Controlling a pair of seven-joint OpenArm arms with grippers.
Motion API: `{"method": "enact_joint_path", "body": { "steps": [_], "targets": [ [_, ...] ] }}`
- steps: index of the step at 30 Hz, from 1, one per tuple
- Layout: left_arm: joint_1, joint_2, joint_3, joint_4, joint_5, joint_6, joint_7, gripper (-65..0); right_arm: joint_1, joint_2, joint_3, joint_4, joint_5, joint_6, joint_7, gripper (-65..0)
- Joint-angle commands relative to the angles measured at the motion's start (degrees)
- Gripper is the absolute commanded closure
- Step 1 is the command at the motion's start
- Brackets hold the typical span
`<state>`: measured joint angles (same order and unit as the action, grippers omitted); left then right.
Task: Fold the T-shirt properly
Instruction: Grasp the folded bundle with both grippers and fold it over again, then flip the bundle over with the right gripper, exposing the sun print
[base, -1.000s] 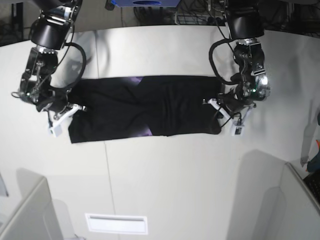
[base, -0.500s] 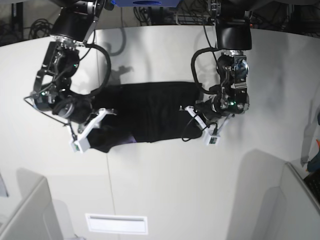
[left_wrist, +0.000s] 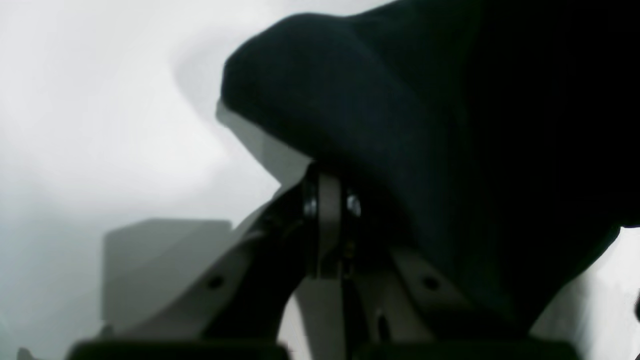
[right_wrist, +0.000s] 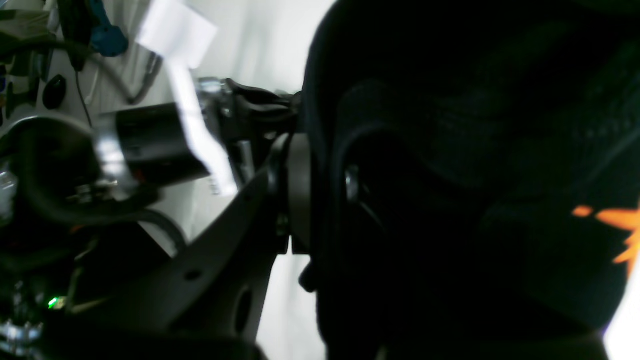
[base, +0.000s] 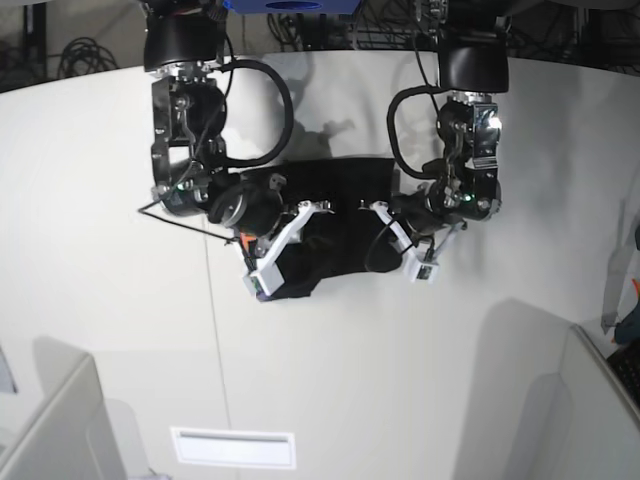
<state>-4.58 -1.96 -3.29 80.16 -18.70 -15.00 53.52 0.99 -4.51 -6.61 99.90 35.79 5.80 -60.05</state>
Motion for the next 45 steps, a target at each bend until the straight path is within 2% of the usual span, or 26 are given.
{"method": "enact_joint_path", "body": {
  "steps": [1, 6, 8, 15, 19, 24, 32, 34, 39, 45],
  "targets": [
    [0.5, -0.7, 0.0, 0.4, 3.2, 1.1, 3.7, 0.0, 0.7, -0.4, -1.3, 0.6, 1.6, 0.1, 1.8, 0.0],
    [1.7, -0.9, 0.0, 4.2, 3.3, 1.1, 3.8, 0.0, 0.1, -0.4, -5.3, -0.1, 1.6, -0.9, 5.4, 0.0],
    [2.4, -1.0, 0.0, 4.7, 3.3, 1.1, 3.8, 0.0, 0.3, -0.7, -5.5, -2.2, 1.6, -2.2, 6.3, 0.0],
    [2.8, -1.1, 0.0, 5.0, 3.3, 1.1, 3.9, 0.0, 0.7, -1.7, -5.6, -7.6, 1.6, -2.2, 9.6, 0.0],
    [6.5, -4.6, -0.3, 9.5, 2.8, 1.1, 4.0, 0.0, 0.7, -1.5, -5.6, -8.4, 1.5, -2.5, 11.1, 0.0],
    [14.2, -5.9, -8.8, 17.7, 2.8, 0.7, 4.1, 0.0, 0.7, -1.7, -5.6, -8.4, 1.4, -2.5, 11.1, 0.0],
    [22.6, -9.1, -17.1, 19.3, 2.8, 0.5, 4.0, 0.0, 1.7, -1.9, -5.6, -8.2, 1.5, -2.5, 11.1, 0.0],
    [22.9, -9.1, -18.9, 19.3, 2.8, -0.7, 4.0, 0.0, 2.3, -1.9, -5.6, -8.2, 1.5, -2.5, 11.0, 0.0],
    [22.9, -8.9, -23.5, 18.9, 2.8, -7.3, 4.1, 0.0, 2.3, -2.7, -5.6, -8.4, 1.5, -2.6, 11.1, 0.0],
    [22.9, -8.9, -23.8, 18.9, 2.8, -7.5, 4.1, 0.0, 2.3, -2.7, -5.6, -8.4, 1.5, -2.6, 11.1, 0.0]
  ]
}}
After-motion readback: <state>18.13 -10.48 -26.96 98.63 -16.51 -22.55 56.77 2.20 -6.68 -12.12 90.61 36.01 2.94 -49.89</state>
